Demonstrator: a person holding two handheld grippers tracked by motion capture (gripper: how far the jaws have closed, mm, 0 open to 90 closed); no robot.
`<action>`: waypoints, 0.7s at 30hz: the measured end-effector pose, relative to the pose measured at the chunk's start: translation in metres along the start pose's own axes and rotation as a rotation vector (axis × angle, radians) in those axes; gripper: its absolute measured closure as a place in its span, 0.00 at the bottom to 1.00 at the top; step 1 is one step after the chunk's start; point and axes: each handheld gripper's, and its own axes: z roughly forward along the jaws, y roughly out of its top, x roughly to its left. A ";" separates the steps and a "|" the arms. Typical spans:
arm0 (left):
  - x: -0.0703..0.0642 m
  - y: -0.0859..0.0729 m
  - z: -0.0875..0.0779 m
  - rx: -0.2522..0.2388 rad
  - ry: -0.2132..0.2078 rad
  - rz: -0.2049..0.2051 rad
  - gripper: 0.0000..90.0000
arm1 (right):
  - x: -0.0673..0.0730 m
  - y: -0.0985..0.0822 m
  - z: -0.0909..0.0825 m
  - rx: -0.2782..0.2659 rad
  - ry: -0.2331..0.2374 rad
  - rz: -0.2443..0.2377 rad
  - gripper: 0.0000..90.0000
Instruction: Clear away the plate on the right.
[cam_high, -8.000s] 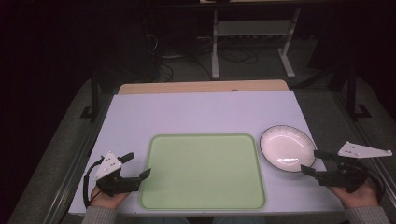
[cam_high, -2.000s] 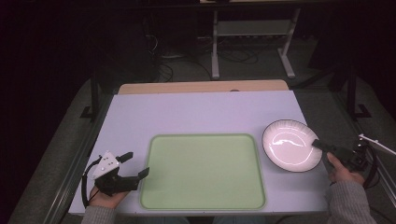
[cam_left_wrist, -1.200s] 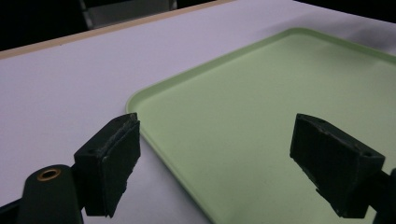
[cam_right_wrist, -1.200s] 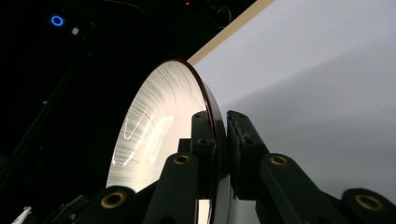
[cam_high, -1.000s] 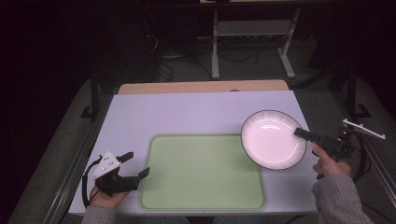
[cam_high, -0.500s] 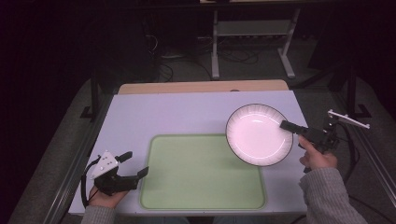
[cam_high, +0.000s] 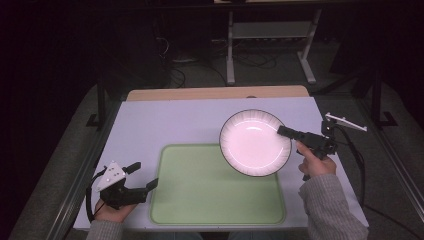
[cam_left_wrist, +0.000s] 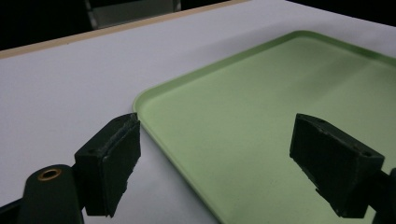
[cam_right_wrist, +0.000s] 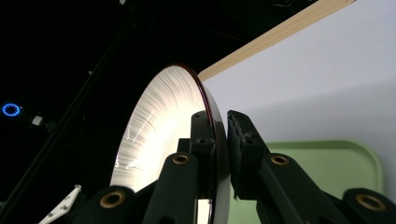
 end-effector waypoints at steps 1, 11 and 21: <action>0.000 0.000 0.000 -0.001 0.000 0.000 0.18 | 0.001 -0.001 0.002 0.004 -0.002 -0.003 0.89; 0.000 0.000 0.000 -0.001 0.002 0.001 0.18 | 0.006 -0.011 0.022 0.033 0.004 0.001 0.89; 0.000 0.000 0.000 -0.002 0.002 0.003 0.18 | 0.005 -0.024 0.038 0.052 -0.013 0.003 0.89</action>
